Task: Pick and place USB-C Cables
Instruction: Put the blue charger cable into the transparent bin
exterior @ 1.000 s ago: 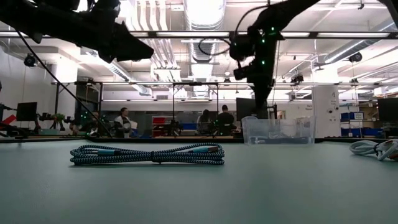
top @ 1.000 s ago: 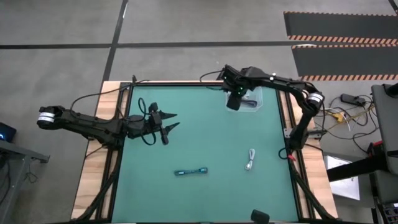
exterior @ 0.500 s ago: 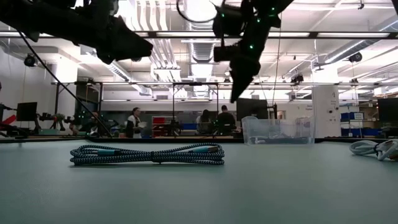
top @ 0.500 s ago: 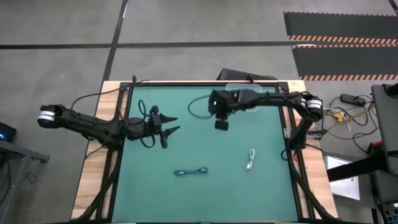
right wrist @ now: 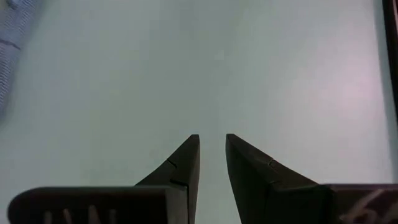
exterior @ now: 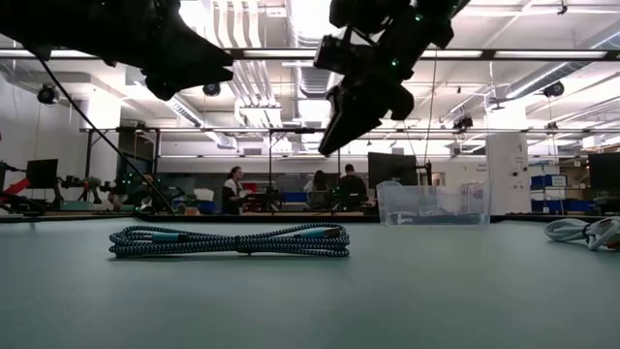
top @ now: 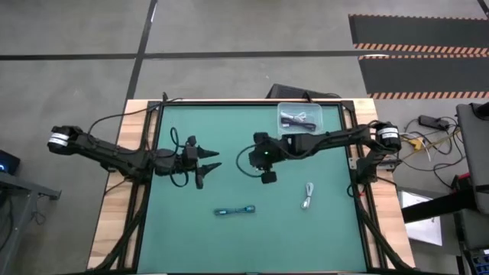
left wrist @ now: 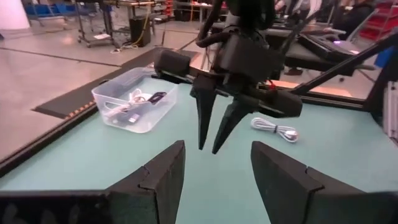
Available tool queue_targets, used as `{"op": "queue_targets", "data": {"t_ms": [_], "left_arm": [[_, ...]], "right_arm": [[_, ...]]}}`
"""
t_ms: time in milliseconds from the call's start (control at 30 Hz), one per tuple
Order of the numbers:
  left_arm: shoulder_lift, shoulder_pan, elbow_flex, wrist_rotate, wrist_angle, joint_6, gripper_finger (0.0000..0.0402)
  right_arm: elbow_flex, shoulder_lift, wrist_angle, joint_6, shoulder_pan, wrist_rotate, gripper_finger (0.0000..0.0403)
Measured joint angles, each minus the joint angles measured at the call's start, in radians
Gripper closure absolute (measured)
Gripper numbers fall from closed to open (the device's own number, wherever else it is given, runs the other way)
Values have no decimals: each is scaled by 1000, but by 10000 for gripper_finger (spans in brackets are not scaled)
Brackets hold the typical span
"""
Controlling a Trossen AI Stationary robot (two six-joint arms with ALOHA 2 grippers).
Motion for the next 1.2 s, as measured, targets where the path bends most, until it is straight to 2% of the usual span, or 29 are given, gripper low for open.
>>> {"op": "queue_targets", "data": {"t_ms": [100, 367, 667, 1000, 1200], "left_arm": [[0, -18, 0, 23, -1, -24, 233], [0, -64, 0, 61, -9, -54, 233], [18, -91, 0, 62, 0, -100, 233], [168, -93, 54, 69, 9, -131, 233], [287, -112, 111, 126, 9, -134, 233]], "right_arm": [[-70, -46, 115, -12, -2, -40, 335], [-286, -216, 361, 3, -2, -42, 335], [-446, -397, 431, 82, 0, -34, 335], [-603, -499, 667, 85, 3, -42, 335], [-670, -539, 760, 77, 2, -54, 335]]}}
